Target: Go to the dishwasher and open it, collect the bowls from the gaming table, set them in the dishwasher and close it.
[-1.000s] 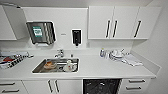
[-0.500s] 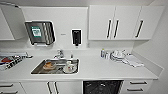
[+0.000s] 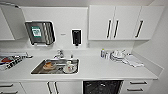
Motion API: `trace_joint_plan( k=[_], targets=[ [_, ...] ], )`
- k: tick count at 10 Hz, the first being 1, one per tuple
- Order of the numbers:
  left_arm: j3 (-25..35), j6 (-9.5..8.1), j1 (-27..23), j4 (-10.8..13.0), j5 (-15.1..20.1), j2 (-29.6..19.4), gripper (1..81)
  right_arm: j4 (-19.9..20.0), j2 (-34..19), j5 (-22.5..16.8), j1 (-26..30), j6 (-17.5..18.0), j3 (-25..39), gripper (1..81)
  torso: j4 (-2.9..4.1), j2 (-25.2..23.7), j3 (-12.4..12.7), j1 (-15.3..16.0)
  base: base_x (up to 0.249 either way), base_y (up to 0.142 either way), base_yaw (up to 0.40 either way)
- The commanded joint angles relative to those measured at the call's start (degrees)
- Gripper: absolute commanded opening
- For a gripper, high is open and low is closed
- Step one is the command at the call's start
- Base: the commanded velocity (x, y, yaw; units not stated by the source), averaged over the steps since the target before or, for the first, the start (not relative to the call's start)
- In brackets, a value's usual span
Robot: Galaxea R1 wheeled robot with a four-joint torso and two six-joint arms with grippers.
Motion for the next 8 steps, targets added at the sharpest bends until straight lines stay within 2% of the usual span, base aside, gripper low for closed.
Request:
trace_joint_plan(
  k=[1, 2, 4, 6, 8],
  targets=[
    [0.30, -0.02, -1.74, 0.82, -1.35, -0.94, 1.0, 0.41, -1.90, -2.46, 3.03, -0.02, 3.31, 1.0, 0.00, 0.00, 0.00, 0.00, 0.000, 0.000, 0.000],
    [0.30, -0.11, -1.74, 0.82, -2.31, -1.20, 1.0, 0.41, -3.04, -2.02, 3.04, 0.07, 5.24, 1.0, 0.00, 0.00, -4.85, 0.00, 0.000, 0.000, 0.000],
    [0.38, -0.11, -1.74, 0.82, -2.58, -1.63, 1.0, 0.50, -5.15, -1.76, 3.47, 0.42, 8.57, 1.0, 0.00, 0.00, -6.17, -0.02, 0.000, 0.000, 0.000],
    [2.04, -0.11, -1.66, 0.82, -2.67, -2.68, 1.0, 0.50, -6.72, -1.76, 3.92, 0.60, 11.03, 1.0, 0.00, -0.02, -9.50, -0.03, 0.000, 0.000, 0.000],
    [7.12, -0.11, -1.74, 0.82, -2.84, -6.01, 1.0, 0.50, -8.31, -1.76, 4.62, 0.60, 13.58, 1.0, 0.00, 0.00, -13.23, -0.03, 0.000, 0.000, 0.000]
  ],
)
